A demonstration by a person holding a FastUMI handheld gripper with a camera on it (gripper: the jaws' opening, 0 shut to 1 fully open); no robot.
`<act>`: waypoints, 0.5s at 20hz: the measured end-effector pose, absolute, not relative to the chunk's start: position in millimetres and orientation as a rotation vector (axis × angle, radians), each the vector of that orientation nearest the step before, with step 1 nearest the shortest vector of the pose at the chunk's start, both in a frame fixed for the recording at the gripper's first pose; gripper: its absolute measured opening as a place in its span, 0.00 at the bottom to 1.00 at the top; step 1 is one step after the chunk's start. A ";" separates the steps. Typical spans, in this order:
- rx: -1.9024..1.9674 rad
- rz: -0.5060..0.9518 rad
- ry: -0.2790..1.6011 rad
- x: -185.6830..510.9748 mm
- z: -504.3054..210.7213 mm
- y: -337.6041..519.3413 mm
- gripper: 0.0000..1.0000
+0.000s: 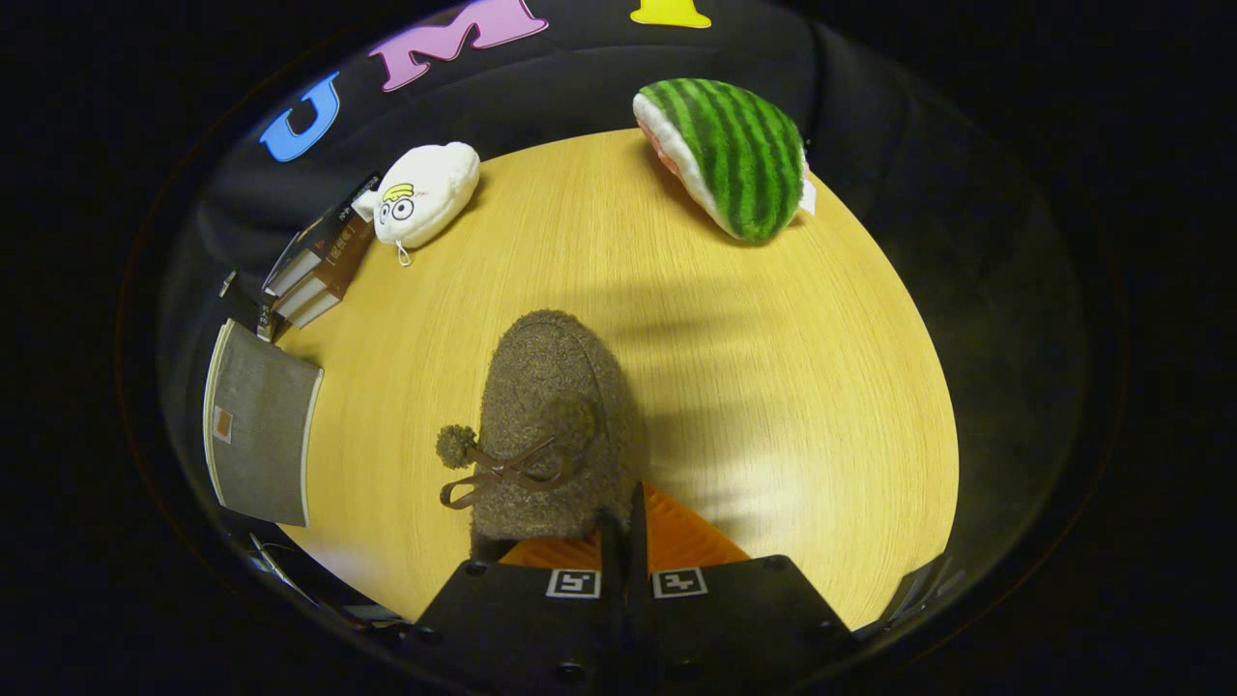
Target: Open the storage box then place both shoes into the box .Put the left shoe in first, then the right shoe, with the right side of both shoes facing outward in a uniform manner.
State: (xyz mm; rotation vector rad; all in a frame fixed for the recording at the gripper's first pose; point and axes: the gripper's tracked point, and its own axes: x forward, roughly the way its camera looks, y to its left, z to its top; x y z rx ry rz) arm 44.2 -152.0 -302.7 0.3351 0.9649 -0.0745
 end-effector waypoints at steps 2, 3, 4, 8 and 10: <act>0.377 -0.078 0.945 40.6 -280.3 -134.4 0.05; 0.405 -0.079 0.937 37.6 -267.3 -123.6 0.05; 0.435 -0.082 0.928 35.1 -253.9 -112.3 0.05; 0.537 -0.072 0.871 27.4 -196.1 -61.2 0.05; 0.553 -0.051 0.848 27.1 -170.5 -33.4 0.05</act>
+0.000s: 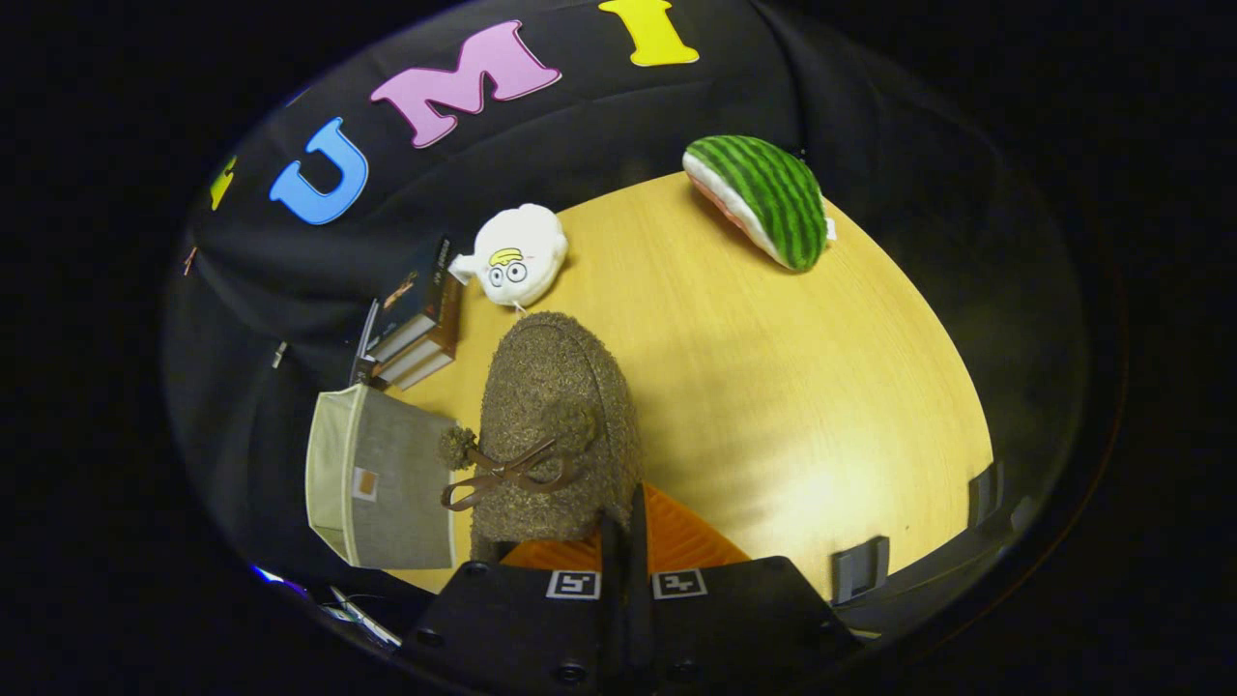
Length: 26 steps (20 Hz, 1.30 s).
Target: Open the storage box then place both shoes into the box .Put the left shoe in first, then the right shoe, with the right side of both shoes facing outward in a uniform manner.
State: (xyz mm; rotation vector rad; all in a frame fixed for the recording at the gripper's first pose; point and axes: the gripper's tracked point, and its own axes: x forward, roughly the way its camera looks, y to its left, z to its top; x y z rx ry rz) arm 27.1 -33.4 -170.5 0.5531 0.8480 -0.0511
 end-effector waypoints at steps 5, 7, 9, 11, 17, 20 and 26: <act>0.622 0.028 0.784 39.6 -115.3 48.0 0.05; 0.665 0.074 0.765 48.9 -97.1 84.2 0.05; 0.680 0.108 0.765 57.4 -85.3 115.5 0.05; 0.690 0.132 0.766 65.2 -77.6 145.9 0.05; 0.745 0.139 0.783 91.9 -76.5 219.1 0.05; 0.746 0.094 0.781 106.7 -90.3 246.6 0.05; 0.694 0.094 0.862 105.7 -123.2 286.4 0.09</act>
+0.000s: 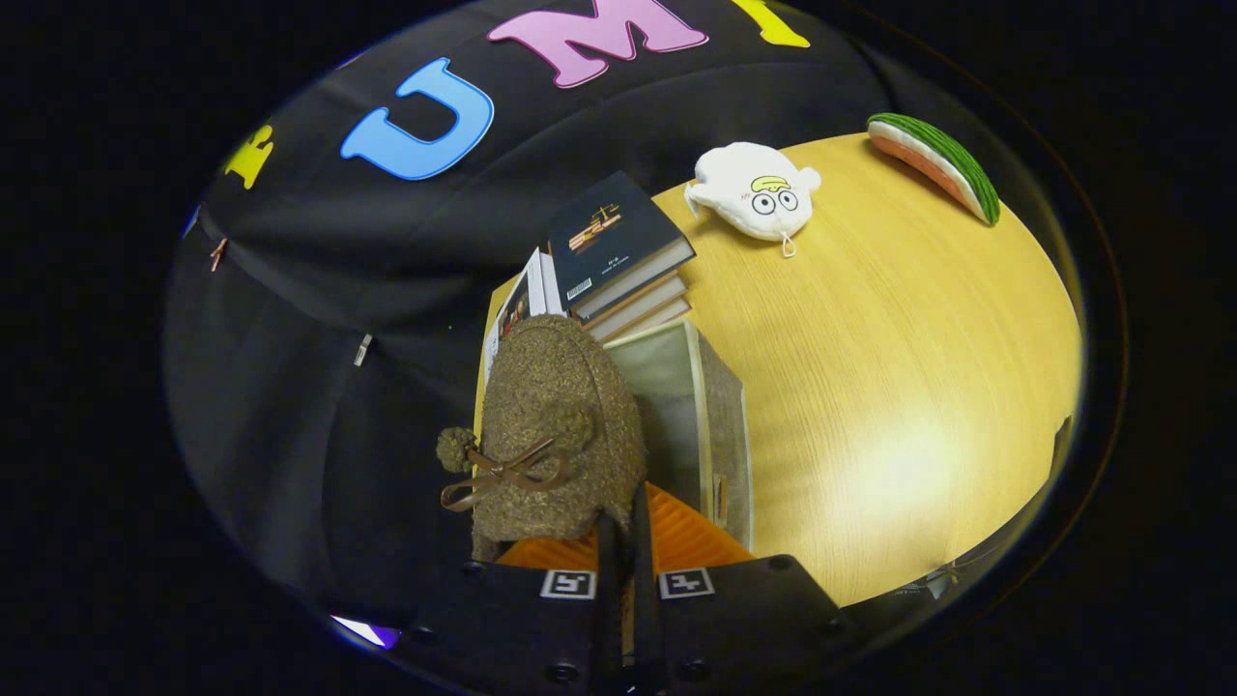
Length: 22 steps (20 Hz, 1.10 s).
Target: Open the storage box then place both shoes into the box .Put the left shoe in first, then the right shoe, with the right side of both shoes facing outward in a uniform manner.
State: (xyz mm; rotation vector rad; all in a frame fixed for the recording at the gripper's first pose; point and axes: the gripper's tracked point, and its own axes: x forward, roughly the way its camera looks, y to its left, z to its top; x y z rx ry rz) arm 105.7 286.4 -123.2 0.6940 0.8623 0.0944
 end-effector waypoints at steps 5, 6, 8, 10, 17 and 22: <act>0.689 0.080 0.847 106.0 -126.3 286.9 0.11; 0.694 0.080 0.849 108.0 -129.1 288.5 0.14; 0.720 0.109 0.853 101.7 -121.8 295.9 0.28; 0.757 0.164 0.799 97.7 -103.2 313.6 0.54; 0.456 0.201 0.509 90.7 -27.4 276.8 0.98; 0.302 0.118 0.263 76.4 22.9 213.4 0.98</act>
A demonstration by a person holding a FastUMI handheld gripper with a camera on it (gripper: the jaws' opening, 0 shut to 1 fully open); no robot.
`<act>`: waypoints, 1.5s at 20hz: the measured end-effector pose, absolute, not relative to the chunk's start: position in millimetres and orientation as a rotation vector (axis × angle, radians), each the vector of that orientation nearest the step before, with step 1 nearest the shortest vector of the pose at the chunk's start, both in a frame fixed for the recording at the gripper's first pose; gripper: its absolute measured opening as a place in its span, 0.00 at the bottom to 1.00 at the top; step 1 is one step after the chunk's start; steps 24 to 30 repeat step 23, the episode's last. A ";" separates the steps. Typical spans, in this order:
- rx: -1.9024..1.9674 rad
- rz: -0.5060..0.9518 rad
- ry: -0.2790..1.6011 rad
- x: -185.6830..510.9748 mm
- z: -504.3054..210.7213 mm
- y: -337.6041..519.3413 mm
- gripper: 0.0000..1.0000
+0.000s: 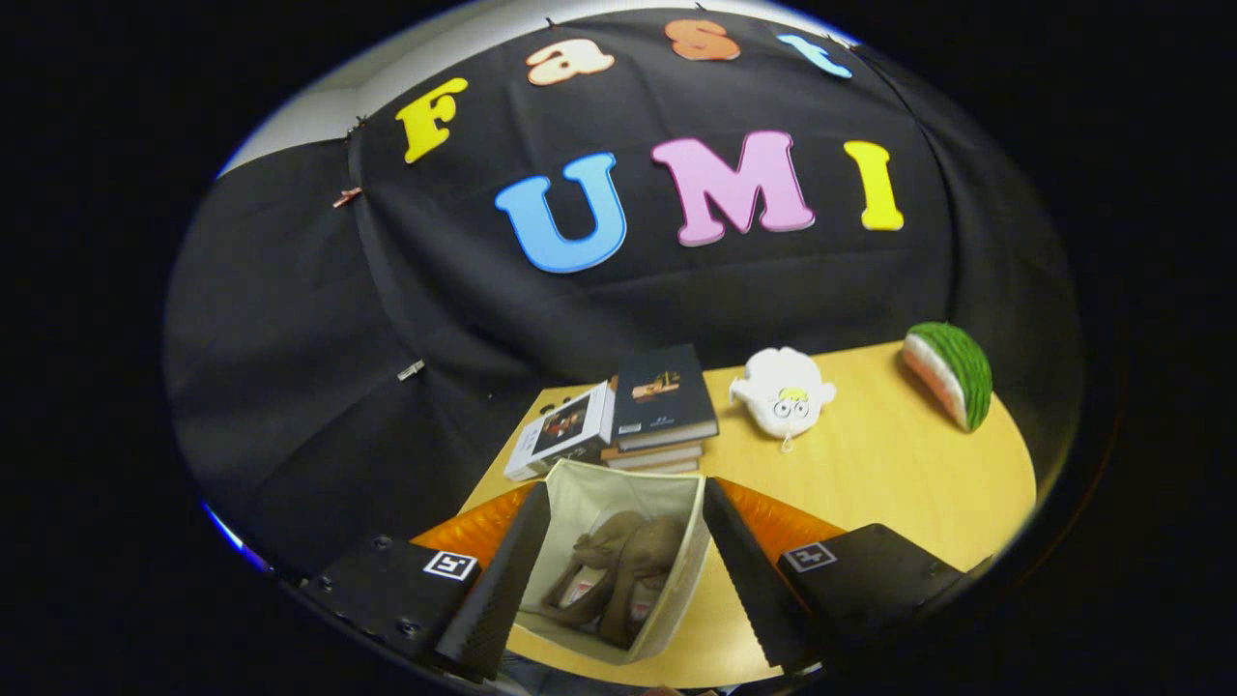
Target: Open the storage box then place both shoes into the box .Put the left shoe in first, then the right shoe, with the right side of both shoes facing outward in a uniform manner.
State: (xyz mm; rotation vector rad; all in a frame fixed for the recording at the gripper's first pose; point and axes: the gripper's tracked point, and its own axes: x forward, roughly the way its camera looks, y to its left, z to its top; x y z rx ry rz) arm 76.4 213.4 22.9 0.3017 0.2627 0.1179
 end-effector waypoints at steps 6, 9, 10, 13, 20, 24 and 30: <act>0.176 -0.051 0.064 46.1 66.7 125.1 0.98; 0.164 -0.119 0.030 29.7 71.4 86.9 0.98; 0.159 -0.141 0.000 23.2 77.3 71.7 0.98; 0.179 -0.212 -0.079 4.6 88.9 26.5 0.98; 0.189 -0.268 -0.047 1.0 57.0 -59.0 0.98; 0.207 -0.280 -0.071 -2.5 47.7 -92.6 0.98; 0.207 -0.280 -0.071 -2.5 47.7 -92.6 0.98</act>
